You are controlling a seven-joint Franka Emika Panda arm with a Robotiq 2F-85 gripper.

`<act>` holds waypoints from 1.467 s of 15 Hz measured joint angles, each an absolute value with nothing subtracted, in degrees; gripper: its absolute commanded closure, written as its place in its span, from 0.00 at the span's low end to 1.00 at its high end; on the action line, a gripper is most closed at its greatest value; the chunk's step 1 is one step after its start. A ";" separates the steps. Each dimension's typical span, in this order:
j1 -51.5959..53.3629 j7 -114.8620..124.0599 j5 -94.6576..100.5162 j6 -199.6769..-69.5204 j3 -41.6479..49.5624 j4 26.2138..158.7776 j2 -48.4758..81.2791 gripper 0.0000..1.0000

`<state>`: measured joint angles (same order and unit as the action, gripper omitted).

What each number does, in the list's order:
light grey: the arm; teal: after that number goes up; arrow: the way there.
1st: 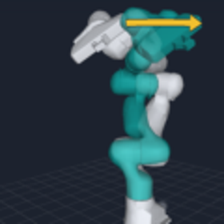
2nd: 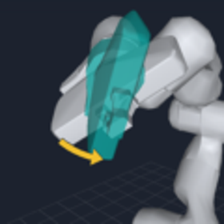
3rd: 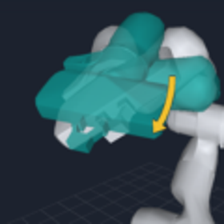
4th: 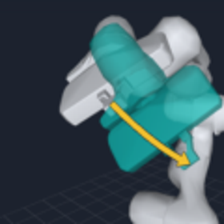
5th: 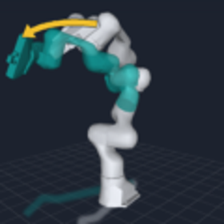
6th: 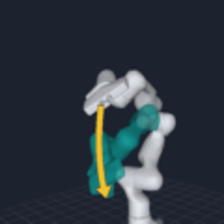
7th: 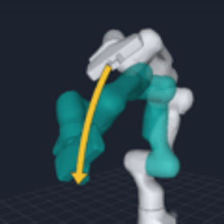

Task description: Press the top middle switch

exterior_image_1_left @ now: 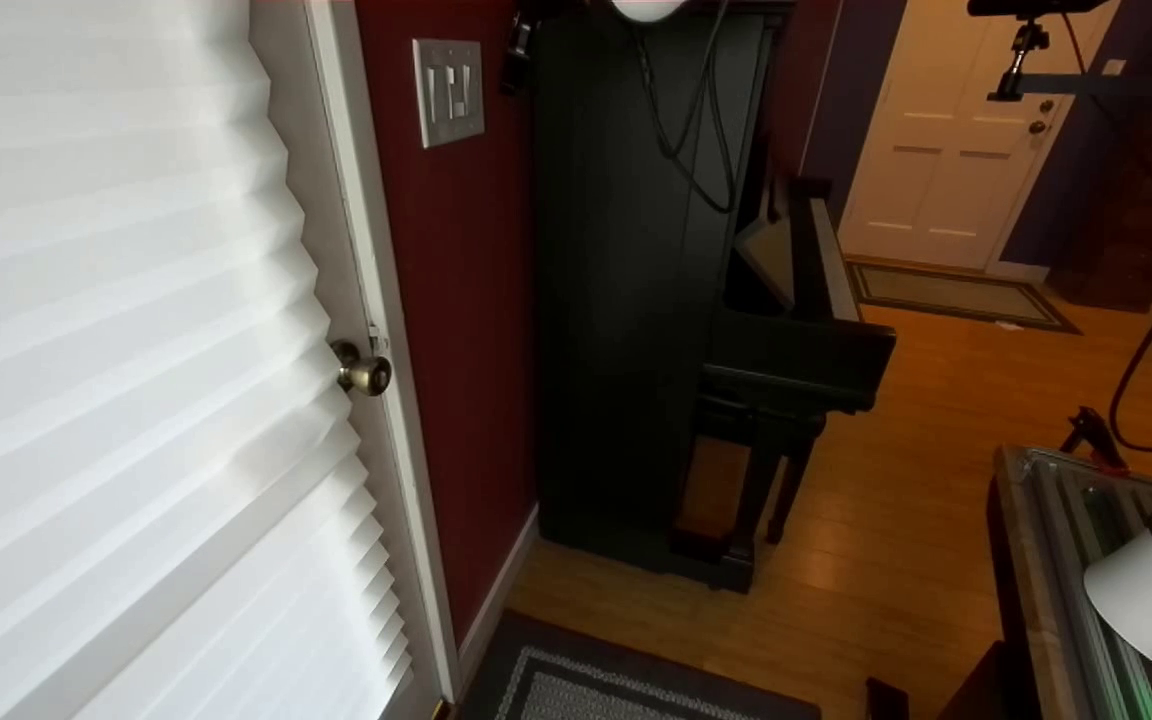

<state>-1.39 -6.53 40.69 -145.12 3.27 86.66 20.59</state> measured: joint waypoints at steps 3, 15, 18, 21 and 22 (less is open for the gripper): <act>-1.39 -7.66 40.74 -149.64 4.31 84.10 23.54 0.82; -1.40 -10.26 40.73 -156.33 5.36 76.01 31.30 1.00; -1.35 -10.33 40.62 -156.40 5.47 75.42 31.81 1.00; -1.36 -11.30 39.76 -156.32 5.43 75.39 31.80 1.00; -1.38 -11.92 39.22 -156.24 5.41 75.34 31.80 1.00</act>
